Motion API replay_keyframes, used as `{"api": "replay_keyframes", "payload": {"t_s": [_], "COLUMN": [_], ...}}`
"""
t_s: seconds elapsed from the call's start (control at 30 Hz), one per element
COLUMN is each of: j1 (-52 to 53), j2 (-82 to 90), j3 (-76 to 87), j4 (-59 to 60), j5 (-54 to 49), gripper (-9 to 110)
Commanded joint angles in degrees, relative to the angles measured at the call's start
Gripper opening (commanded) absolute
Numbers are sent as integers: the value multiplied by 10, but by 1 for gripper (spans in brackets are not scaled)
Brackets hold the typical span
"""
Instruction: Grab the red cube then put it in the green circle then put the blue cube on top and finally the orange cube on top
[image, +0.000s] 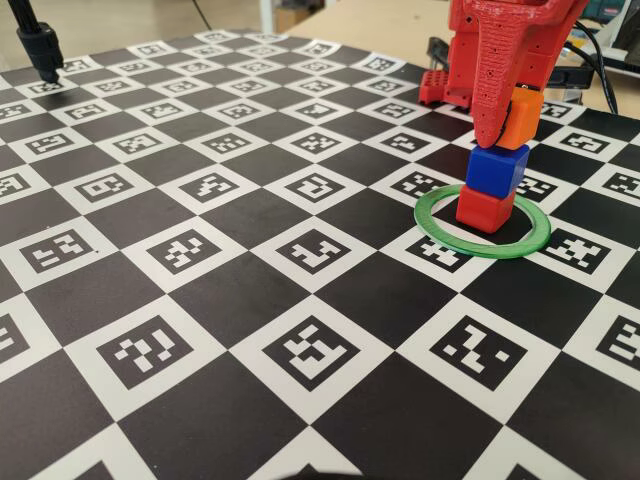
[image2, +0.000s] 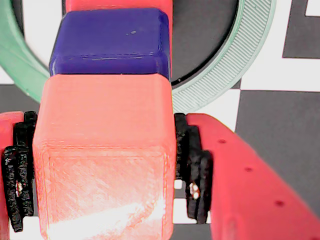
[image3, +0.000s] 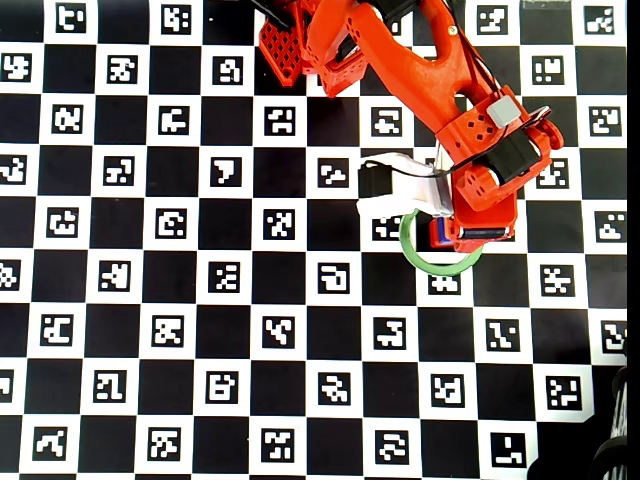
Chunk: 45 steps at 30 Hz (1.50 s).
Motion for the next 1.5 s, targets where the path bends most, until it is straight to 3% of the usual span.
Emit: {"api": "replay_keyframes", "payload": {"t_s": [0.0,1.23,1.47], "j1": [0,7,8], "j2": [26,25,45], "j3": [-4,13,33], "j4": [-8,-21,-41], "j5": [-13,-67,-114], "gripper": [8,8,16]}}
